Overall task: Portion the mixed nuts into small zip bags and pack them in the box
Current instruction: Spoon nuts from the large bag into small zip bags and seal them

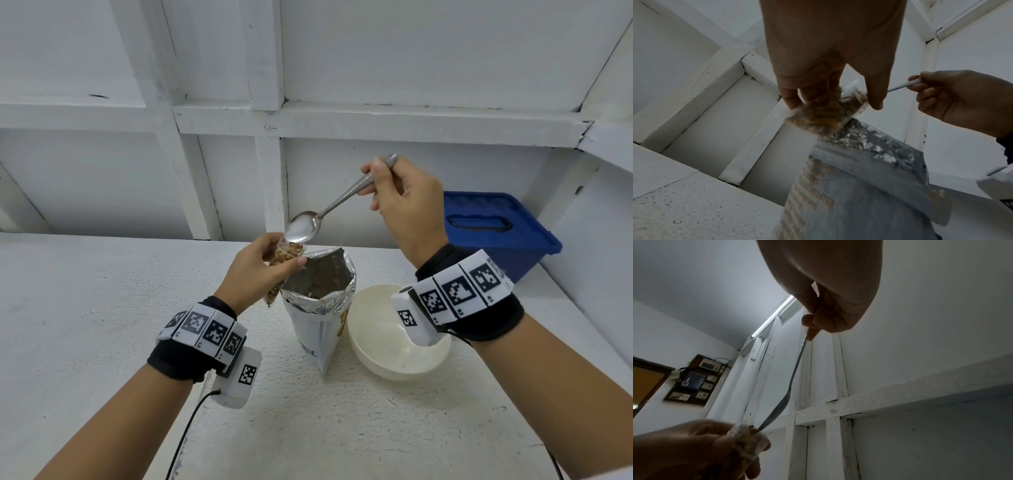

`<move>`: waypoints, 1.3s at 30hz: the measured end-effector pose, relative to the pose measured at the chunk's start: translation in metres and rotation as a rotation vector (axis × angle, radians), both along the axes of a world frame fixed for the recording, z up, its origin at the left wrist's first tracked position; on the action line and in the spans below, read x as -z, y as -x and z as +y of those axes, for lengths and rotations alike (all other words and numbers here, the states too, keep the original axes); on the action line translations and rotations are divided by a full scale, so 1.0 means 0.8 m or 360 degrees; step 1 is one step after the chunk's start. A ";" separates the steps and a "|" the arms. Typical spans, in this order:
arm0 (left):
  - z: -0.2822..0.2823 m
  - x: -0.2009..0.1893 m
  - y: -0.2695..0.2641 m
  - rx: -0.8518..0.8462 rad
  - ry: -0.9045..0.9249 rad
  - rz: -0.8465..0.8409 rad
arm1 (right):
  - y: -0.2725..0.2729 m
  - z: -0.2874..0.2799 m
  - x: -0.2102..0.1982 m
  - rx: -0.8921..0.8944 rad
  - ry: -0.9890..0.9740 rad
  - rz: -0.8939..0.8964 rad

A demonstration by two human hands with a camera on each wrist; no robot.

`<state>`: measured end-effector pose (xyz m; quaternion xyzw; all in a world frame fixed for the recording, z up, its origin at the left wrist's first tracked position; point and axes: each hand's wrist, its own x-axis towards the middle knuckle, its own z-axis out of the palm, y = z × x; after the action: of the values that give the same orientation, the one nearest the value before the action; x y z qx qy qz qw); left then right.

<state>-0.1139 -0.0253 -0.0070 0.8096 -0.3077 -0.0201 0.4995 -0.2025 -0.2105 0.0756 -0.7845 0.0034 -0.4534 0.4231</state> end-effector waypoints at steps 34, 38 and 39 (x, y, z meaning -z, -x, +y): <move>-0.027 -0.032 0.029 -0.0042 0.0612 0.0045 | 0.007 0.064 0.087 -0.0143 0.0252 0.0867; -0.018 -0.035 0.028 0.0166 0.0702 0.0308 | 0.013 0.056 0.079 -0.0338 -0.0012 0.0870; -0.015 -0.036 0.028 0.0216 0.0699 0.0345 | 0.014 0.053 0.078 -0.0373 -0.0037 0.0883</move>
<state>-0.1362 -0.0370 0.0216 0.6523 -0.3031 -0.0730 0.6909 -0.2136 -0.1683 0.0132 -0.8686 0.0335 -0.1697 0.4643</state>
